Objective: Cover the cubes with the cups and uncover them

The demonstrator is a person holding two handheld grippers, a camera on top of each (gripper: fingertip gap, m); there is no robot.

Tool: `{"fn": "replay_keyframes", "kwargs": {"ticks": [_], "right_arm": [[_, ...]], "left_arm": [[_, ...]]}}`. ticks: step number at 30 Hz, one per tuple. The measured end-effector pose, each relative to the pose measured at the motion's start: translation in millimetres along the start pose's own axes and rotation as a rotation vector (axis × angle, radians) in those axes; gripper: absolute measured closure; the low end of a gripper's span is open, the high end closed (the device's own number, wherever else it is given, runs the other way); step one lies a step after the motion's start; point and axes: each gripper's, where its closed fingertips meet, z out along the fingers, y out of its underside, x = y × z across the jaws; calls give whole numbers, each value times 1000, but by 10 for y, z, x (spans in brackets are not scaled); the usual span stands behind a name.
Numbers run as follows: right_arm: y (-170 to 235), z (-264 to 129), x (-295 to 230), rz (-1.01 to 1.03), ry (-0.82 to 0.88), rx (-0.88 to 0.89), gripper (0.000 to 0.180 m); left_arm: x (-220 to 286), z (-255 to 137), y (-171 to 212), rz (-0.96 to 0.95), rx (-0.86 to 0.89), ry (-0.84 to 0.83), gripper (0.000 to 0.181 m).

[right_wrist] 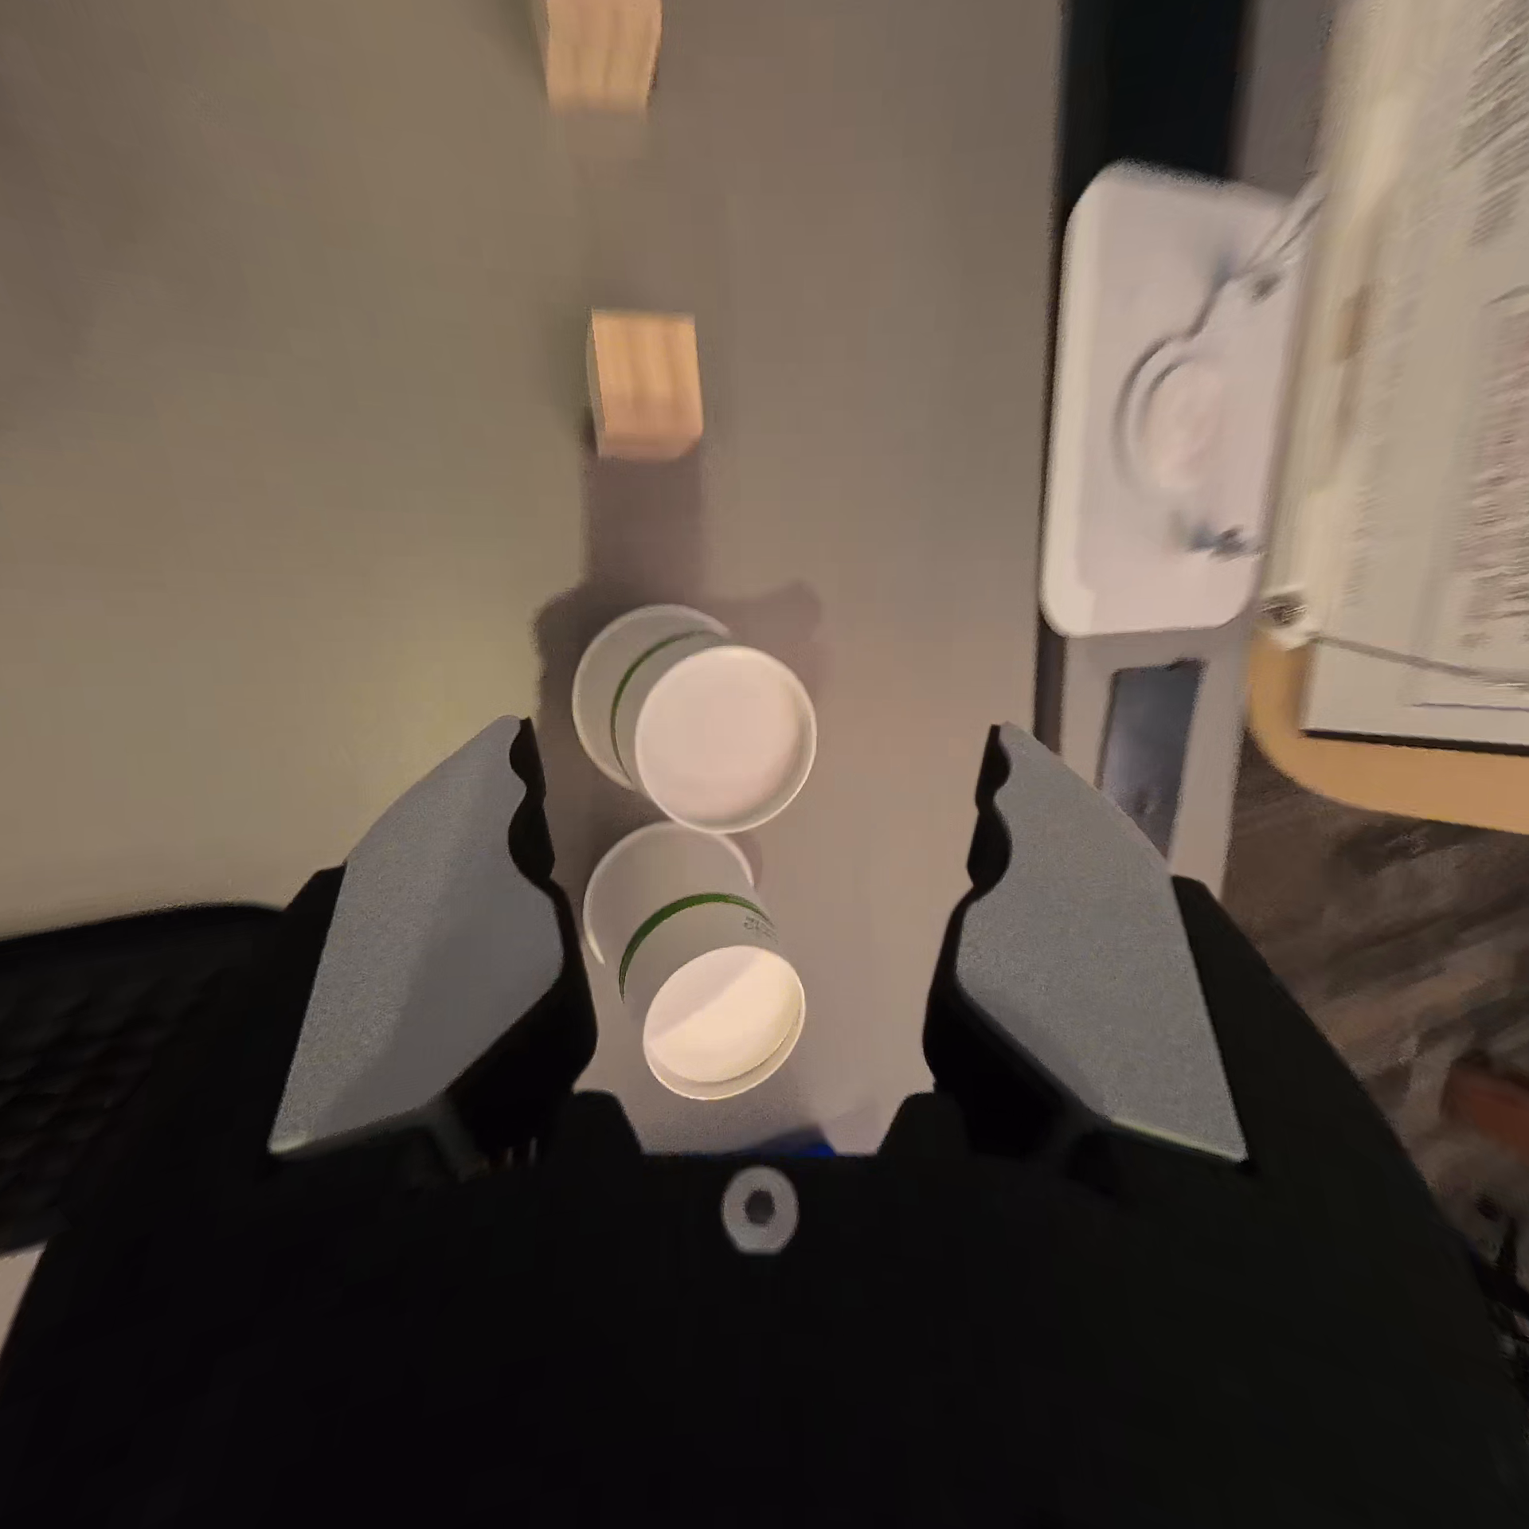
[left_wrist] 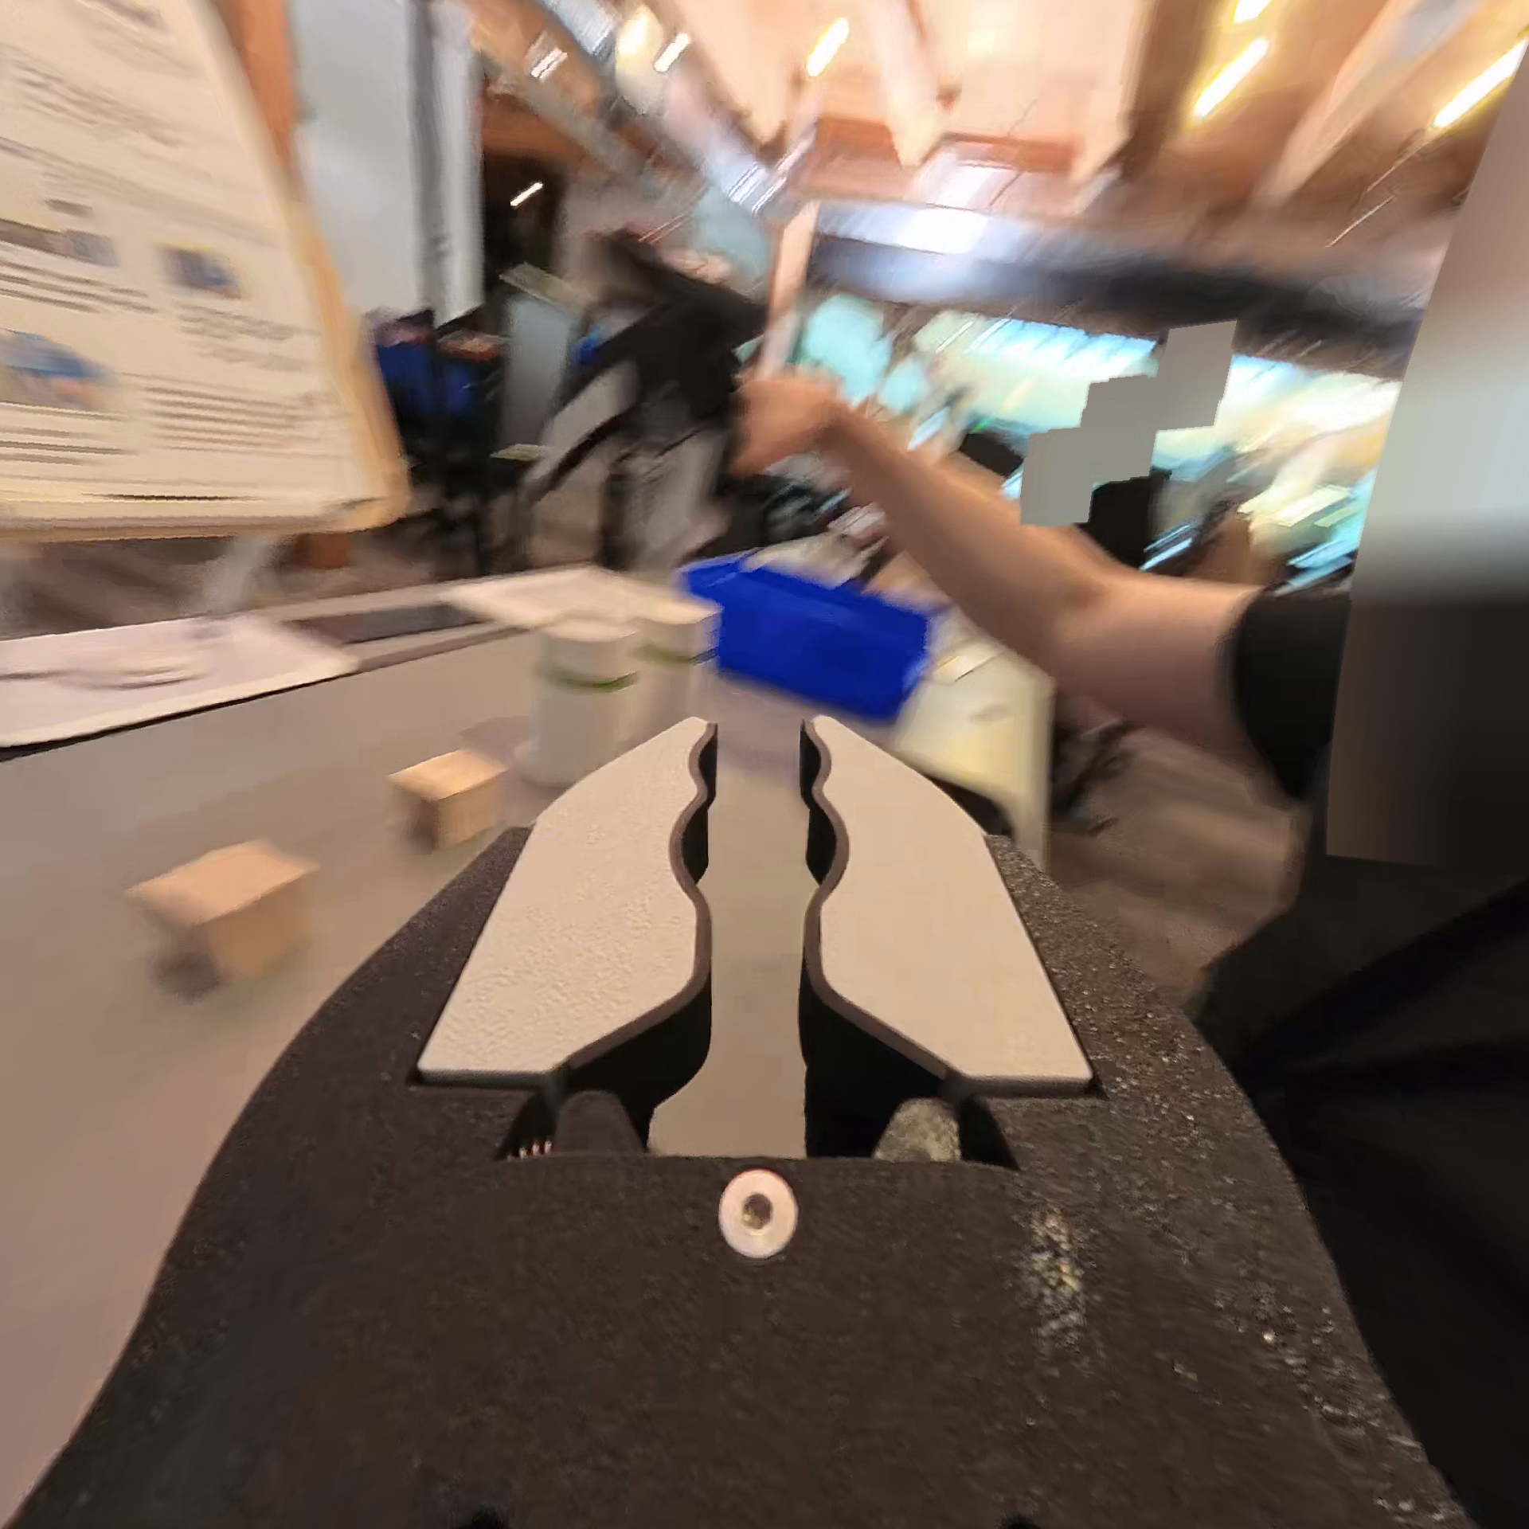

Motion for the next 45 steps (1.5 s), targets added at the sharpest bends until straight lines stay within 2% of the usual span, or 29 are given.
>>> {"fn": "replay_keyframes", "kwargs": {"ticks": [6, 8, 10, 12, 18, 27, 45], "right_arm": [[-481, -980, -265, -3, 168, 548, 94], [-526, -1140, -432, -14, 174, 670, 108], [-540, -1198, -567, -16, 172, 732, 108], [-543, -1221, -647, 3, 176, 775, 107], [-470, -1163, -735, -19, 162, 779, 108], [-274, -1159, -678, 22, 159, 780, 109], [-232, -1055, -712, 10, 136, 733, 109]], "left_arm": [[-1047, -658, -341, 286, -438, -397, 166], [-1426, -848, -441, 339, -612, -467, 172], [-1760, -1005, -446, 373, -798, -507, 179], [-1987, -1081, -377, 357, -933, -507, 174], [-2563, -1276, -33, 343, -1196, -574, 174], [-2784, -1398, 220, 252, -1331, -577, 176], [-2824, -1405, 333, 181, -1343, -553, 175]]}}
